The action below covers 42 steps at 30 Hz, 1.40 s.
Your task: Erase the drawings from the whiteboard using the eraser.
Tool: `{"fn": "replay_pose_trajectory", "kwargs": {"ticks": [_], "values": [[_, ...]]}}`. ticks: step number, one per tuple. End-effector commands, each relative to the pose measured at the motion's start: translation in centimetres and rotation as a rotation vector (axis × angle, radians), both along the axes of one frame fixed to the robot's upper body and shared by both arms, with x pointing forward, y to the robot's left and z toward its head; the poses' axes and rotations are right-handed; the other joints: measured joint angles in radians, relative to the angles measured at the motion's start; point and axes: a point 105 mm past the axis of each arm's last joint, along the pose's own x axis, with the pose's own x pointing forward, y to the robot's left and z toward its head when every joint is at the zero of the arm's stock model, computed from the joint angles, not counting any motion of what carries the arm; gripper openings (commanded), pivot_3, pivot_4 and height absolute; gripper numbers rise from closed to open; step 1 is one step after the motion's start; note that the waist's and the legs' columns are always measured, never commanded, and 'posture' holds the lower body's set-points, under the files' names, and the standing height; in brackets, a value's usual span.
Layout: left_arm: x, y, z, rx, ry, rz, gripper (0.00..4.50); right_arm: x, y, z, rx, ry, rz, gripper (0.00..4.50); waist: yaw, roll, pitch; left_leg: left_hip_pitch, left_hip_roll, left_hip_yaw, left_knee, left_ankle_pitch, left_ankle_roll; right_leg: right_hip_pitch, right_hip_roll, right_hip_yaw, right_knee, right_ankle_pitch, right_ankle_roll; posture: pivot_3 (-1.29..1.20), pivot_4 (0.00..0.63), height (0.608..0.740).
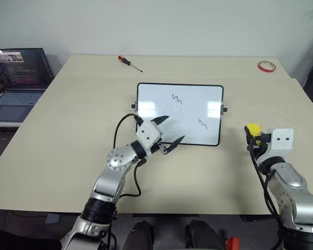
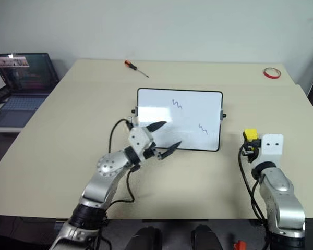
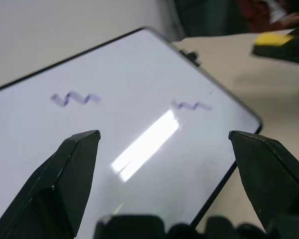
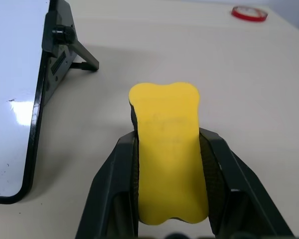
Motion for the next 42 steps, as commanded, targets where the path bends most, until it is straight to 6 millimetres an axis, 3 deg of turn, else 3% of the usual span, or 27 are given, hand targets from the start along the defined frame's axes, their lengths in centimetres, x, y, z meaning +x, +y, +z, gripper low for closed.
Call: {"fn": "replay_pose_trajectory", "kwargs": {"ticks": [1,5,11,18,25,28,33,35,42], "values": [[-0.2,0.3,0.4,-0.010,-0.032,0.052,4.50,0.5,2.3,2.4,-0.030,-0.120,0.079,1.27,0.000,0.000,0.000,0.000,0.000,0.000,0.000,0.000,0.000,0.000,0.000,0.000,0.000,0.000,0.000,0.00,0.150,0.740],[-0.5,-0.2,-0.8,-0.017,-0.009,0.060,4.50,2.0,4.9,3.3,-0.086,-0.177,0.175,1.27,0.001,0.000,0.000,0.000,0.000,0.000,0.001,0.000,0.000,0.000,0.000,-0.001,0.001,0.000,0.000,0.00,0.150,0.740],[-0.7,-1.3,-0.6,-0.039,-0.008,0.037,4.50,4.3,7.9,4.2,-0.105,-0.227,0.268,1.27,0.001,0.000,0.000,0.000,0.000,0.000,0.001,0.000,0.000,0.000,0.000,-0.002,0.000,0.000,0.000,0.00,0.150,0.740],[-0.2,-1.3,-0.2,-0.040,-0.019,0.045,4.50,5.4,10.7,2.9,-0.169,-0.193,0.358,1.27,0.001,0.000,0.000,0.000,0.000,0.000,0.001,0.000,0.000,0.000,0.000,-0.002,0.000,0.000,0.000,0.00,0.150,0.740],[0.0,-1.4,-0.1,-0.037,-0.024,0.043,4.50,5.5,12.2,1.5,-0.216,-0.144,0.419,1.27,0.001,0.000,0.000,0.000,0.000,0.000,0.001,0.000,0.000,-0.001,0.000,-0.002,0.000,0.000,0.000,0.00,0.150,0.740],[0.3,-1.3,0.1,-0.036,-0.029,0.046,4.50,5.5,12.3,0.9,-0.239,-0.119,0.430,1.27,0.001,0.000,0.000,0.000,0.000,0.000,0.001,0.000,0.000,-0.001,0.000,-0.002,0.000,0.000,0.000,0.00,0.150,0.740],[0.5,-1.3,0.5,-0.036,-0.038,0.048,4.50,5.9,10.1,-1.9,-0.395,0.053,0.359,1.27,0.001,0.000,-0.002,0.001,0.000,0.000,0.001,0.000,0.000,0.000,0.000,-0.002,0.001,0.000,0.000,0.00,0.150,0.740],[0.5,-1.4,0.6,-0.038,-0.039,0.046,4.50,5.8,9.4,-2.0,-0.420,0.074,0.333,1.27,0.002,0.000,-0.002,0.003,0.000,-0.001,0.002,0.000,0.000,0.003,0.000,-0.003,0.001,0.000,0.000,0.00,0.150,0.740],[-0.2,-1.8,0.5,-0.052,-0.028,0.031,4.50,3.4,7.1,-3.4,-0.444,0.199,0.322,1.27,0.010,-0.001,-0.003,0.012,-0.002,-0.004,0.002,0.000,0.000,0.014,-0.001,-0.004,-0.002,0.000,0.000,0.00,0.150,0.740]]}}
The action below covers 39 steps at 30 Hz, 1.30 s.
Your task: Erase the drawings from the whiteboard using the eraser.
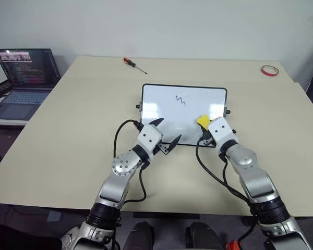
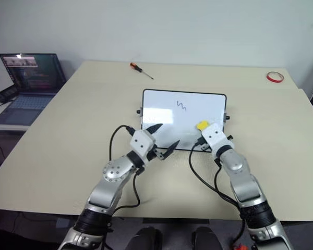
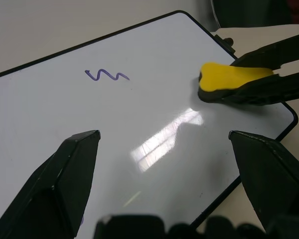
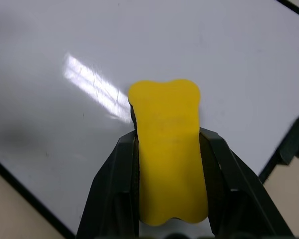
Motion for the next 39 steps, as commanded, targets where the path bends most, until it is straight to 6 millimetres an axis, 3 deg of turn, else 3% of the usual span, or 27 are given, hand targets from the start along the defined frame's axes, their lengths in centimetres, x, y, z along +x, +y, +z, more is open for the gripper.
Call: {"fn": "replay_pose_trajectory", "kwargs": {"ticks": [1,10,18,21,24,27,34,39], "values": [[-0.7,-0.7,1.2,-0.022,-0.039,-0.027,4.50,-1.4,-3.0,-2.5,-0.050,0.144,-0.090,1.27,-0.001,0.000,0.000,0.000,0.000,0.000,0.000,0.000,0.000,0.000,0.000,0.000,0.000,0.000,0.000,0.00,0.150,0.740],[-0.9,-0.8,1.0,-0.024,-0.029,-0.035,4.50,-3.0,-4.4,-2.2,-0.065,0.189,-0.118,1.27,-0.006,0.000,0.000,0.001,0.000,0.000,0.000,0.000,0.000,0.001,0.000,0.000,0.001,0.000,0.000,0.00,0.150,0.740],[-1.2,-0.5,1.2,-0.022,-0.043,-0.032,4.50,-3.0,-2.6,2.2,0.168,-0.009,-0.053,1.27,-0.006,0.000,0.001,0.000,0.000,0.001,-0.001,0.000,0.000,-0.001,0.000,0.000,0.000,0.000,0.000,0.00,0.150,0.740],[-1.5,0.2,1.6,-0.048,-0.058,-0.006,4.50,-3.6,-2.9,3.1,0.203,-0.072,-0.034,1.27,-0.007,0.000,0.001,-0.001,0.001,0.002,-0.002,0.000,0.000,-0.003,0.000,0.001,0.000,0.000,0.000,0.00,0.150,0.740],[-1.8,1.5,2.0,-0.081,-0.076,0.066,4.50,-3.9,-4.4,2.8,0.201,-0.098,-0.087,1.27,-0.006,0.000,0.001,-0.002,0.001,0.002,-0.003,0.000,0.000,-0.003,0.000,0.001,-0.002,0.000,0.001,0.00,0.150,0.740],[-1.8,2.4,1.8,-0.091,-0.066,0.136,4.50,-3.9,-4.6,2.5,0.197,-0.109,-0.094,1.27,-0.008,0.000,0.001,-0.002,0.001,0.002,-0.003,-0.001,0.000,-0.004,0.000,0.002,-0.001,0.000,0.001,0.00,0.150,0.740],[-1.6,2.3,1.9,-0.090,-0.070,0.159,4.50,-2.7,-3.4,2.9,0.197,-0.135,-0.065,1.27,-0.009,0.000,0.001,-0.001,0.001,0.003,-0.002,0.000,0.000,-0.003,0.000,0.002,-0.001,0.000,0.001,0.00,0.150,0.740],[-0.5,3.6,2.6,-0.169,-0.090,0.214,4.50,0.0,-1.7,4.5,0.210,-0.190,-0.016,1.27,-0.010,0.000,0.001,-0.001,0.001,0.003,-0.002,0.000,0.000,-0.004,0.000,0.002,0.000,0.000,0.001,0.00,0.150,0.740]]}}
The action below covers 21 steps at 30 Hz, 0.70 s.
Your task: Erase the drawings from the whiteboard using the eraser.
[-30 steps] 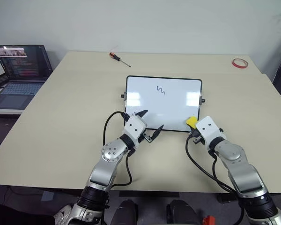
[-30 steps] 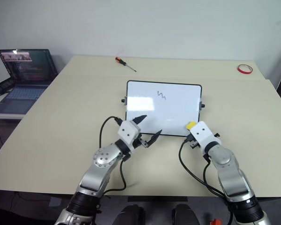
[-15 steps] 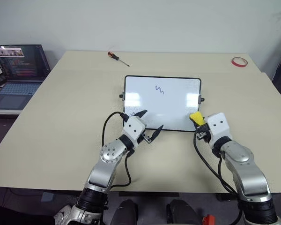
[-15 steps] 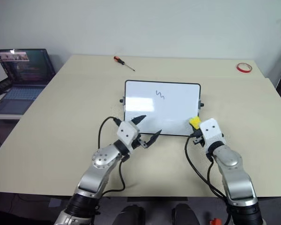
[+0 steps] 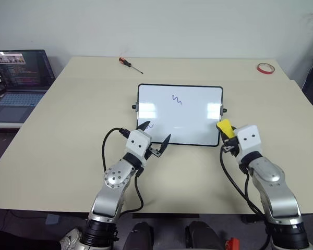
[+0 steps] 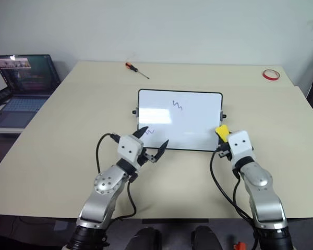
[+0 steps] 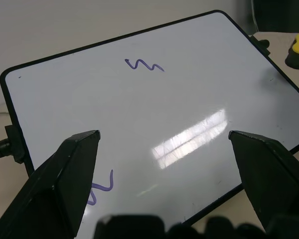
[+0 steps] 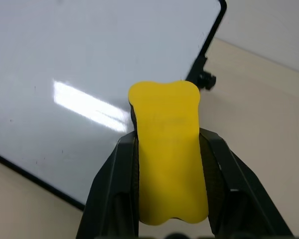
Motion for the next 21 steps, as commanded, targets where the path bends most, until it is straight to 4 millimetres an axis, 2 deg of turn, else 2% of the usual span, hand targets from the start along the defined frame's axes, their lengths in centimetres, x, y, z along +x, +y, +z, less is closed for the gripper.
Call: {"fn": "replay_pose_trajectory", "kwargs": {"ticks": [1,5,11,16,21], "values": [[1.0,1.2,1.9,-0.067,-0.078,0.054,4.50,1.7,1.6,2.4,0.002,-0.100,0.041,1.27,0.000,0.000,0.000,0.000,0.000,0.000,0.000,0.000,0.000,0.000,0.000,0.000,0.000,0.000,0.000,0.00,0.150,0.740],[1.7,1.8,1.8,-0.060,-0.093,0.083,4.50,4.2,4.5,4.1,0.011,-0.152,0.118,1.27,-0.002,0.000,0.000,0.000,0.000,0.000,0.000,0.000,0.000,0.000,0.000,0.000,0.000,0.000,0.000,0.00,0.150,0.740],[2.1,1.9,1.9,-0.077,-0.107,0.094,4.50,7.1,7.9,5.2,0.062,-0.142,0.188,1.27,0.000,0.000,0.000,-0.003,0.000,0.001,0.000,0.000,0.000,-0.003,0.000,0.000,0.000,0.000,0.000,0.00,0.150,0.740],[1.9,1.7,1.8,-0.075,-0.105,0.083,4.50,8.6,10.6,6.1,0.029,-0.167,0.259,1.27,0.000,0.000,0.000,-0.003,0.000,0.001,0.000,0.000,0.000,-0.004,0.000,0.000,0.000,0.000,0.000,0.00,0.150,0.740],[1.9,1.7,1.7,-0.069,-0.100,0.091,4.50,8.6,12.7,6.0,0.011,-0.172,0.329,1.27,-0.001,0.000,0.000,-0.004,0.001,0.001,-0.001,0.000,0.000,-0.005,0.000,0.000,0.000,0.000,0.000,0.00,0.150,0.740]]}}
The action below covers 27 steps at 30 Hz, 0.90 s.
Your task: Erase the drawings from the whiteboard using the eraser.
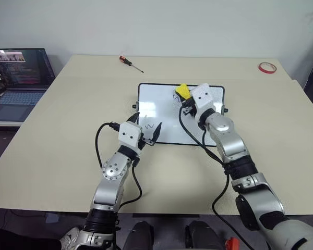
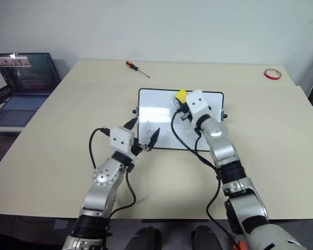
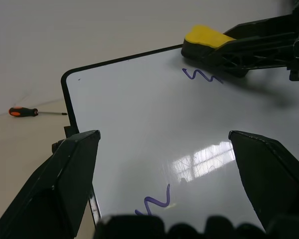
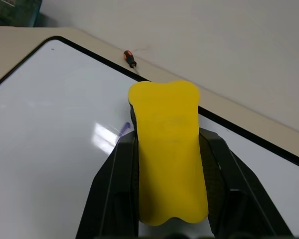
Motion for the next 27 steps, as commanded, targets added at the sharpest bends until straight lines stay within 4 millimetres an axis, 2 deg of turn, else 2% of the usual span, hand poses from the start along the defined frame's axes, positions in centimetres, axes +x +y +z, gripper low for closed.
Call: {"fn": "replay_pose_trajectory", "kwargs": {"ticks": [1,7,15,21,27], "values": [[-0.2,-0.3,1.2,-0.003,-0.047,-0.005,4.50,-0.3,2.0,1.3,-0.013,-0.061,0.073,1.27,0.000,0.000,0.000,-0.001,0.000,0.000,0.000,0.000,0.000,0.000,0.000,0.000,0.000,0.000,0.000,0.00,0.150,0.740],[-0.2,-0.5,1.2,0.000,-0.046,-0.008,4.50,-0.4,2.4,0.7,-0.042,-0.060,0.084,1.27,0.000,0.000,0.000,-0.010,0.000,0.000,0.002,0.000,0.000,-0.011,0.000,0.000,0.003,0.000,0.000,0.00,0.150,0.740],[-0.2,-1.0,1.5,0.002,-0.047,-0.024,4.50,0.9,0.3,0.0,-0.158,-0.035,-0.049,1.27,0.003,0.000,0.000,-0.011,0.000,0.001,0.003,0.001,0.000,-0.013,0.000,0.001,0.008,0.000,0.000,0.00,0.150,0.740],[-0.2,-1.6,1.3,0.010,-0.033,-0.052,4.50,0.9,-0.4,0.1,-0.205,-0.056,-0.082,1.27,0.003,0.000,0.000,-0.010,0.000,0.001,0.004,0.001,0.000,-0.013,0.000,0.001,0.009,0.000,0.000,0.00,0.150,0.740],[-0.2,-1.6,1.2,0.011,-0.027,-0.051,4.50,-0.4,-1.0,-2.3,-0.269,0.010,-0.059,1.27,0.004,0.000,0.000,-0.010,0.000,0.001,0.004,0.001,0.000,-0.013,0.000,0.001,0.009,0.000,0.000,0.00,0.150,0.740]]}}
